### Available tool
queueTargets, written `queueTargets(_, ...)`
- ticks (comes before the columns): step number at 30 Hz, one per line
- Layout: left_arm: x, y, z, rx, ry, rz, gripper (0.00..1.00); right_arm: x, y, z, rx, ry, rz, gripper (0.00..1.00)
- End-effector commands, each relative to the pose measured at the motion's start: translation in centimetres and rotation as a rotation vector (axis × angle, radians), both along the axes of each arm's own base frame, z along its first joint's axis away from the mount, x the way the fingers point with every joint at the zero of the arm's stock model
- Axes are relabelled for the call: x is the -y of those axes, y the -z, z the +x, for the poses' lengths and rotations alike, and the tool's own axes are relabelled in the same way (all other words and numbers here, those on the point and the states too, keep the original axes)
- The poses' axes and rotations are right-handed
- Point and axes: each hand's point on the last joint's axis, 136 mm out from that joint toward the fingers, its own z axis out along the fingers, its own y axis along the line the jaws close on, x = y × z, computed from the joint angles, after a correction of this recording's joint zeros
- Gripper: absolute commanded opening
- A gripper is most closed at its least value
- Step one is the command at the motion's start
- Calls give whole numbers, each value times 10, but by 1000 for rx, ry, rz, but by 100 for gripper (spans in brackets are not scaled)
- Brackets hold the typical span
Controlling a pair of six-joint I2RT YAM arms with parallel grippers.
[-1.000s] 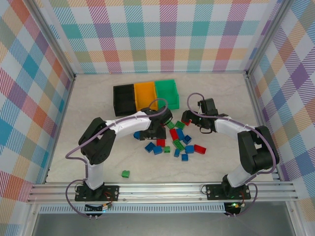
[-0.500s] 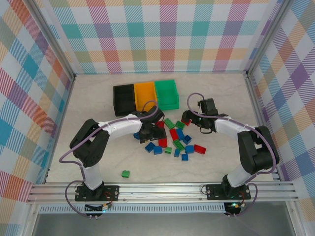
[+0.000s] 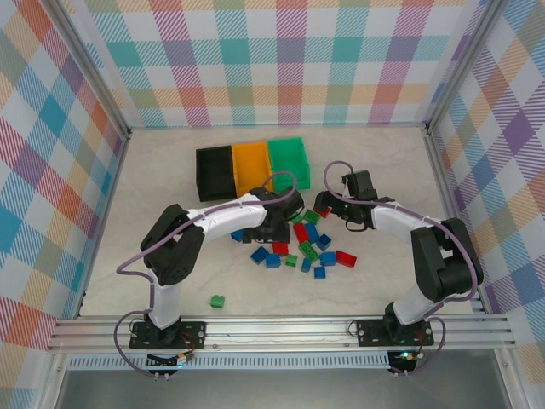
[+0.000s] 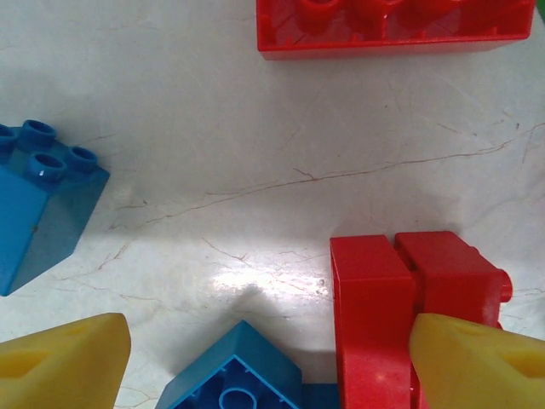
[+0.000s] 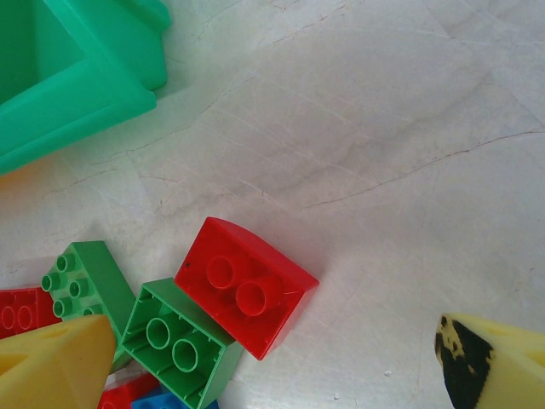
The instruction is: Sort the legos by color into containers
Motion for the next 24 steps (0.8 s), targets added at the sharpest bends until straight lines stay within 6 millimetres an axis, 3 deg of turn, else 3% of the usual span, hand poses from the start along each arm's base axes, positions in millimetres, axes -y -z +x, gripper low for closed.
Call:
queueTargets(1,-34,41,-44,-211,-3,79,87,-2,-7,5,9,6,13,97)
queueTargets(3,-15,49,-44,-214,-30,-86,87,-2,-6,5,8,6,11,97)
queueTargets(6,-18,49,-41,-201,-50,-96,86,-1,-7,5,11,6,7,97)
queueTargets(11,-55,28,-33,-163,-13,231,85,-2,-7,5,11,6,12,97)
queueTargets(13,-62,26,-32,-164,-2,296,86,-2,-7,5,11,7,14,97)
queueTargets(15,-47,35,-34,-188,1,202,87,-2,-8,4,11,5,13,97)
queueTargets(18,-8,52,-37,-210,-36,-112,87,-2,-7,5,10,6,13,97)
queueTargets(24,6,49,-28,-203,-71,-243,87,-2,-7,5,10,6,14,97)
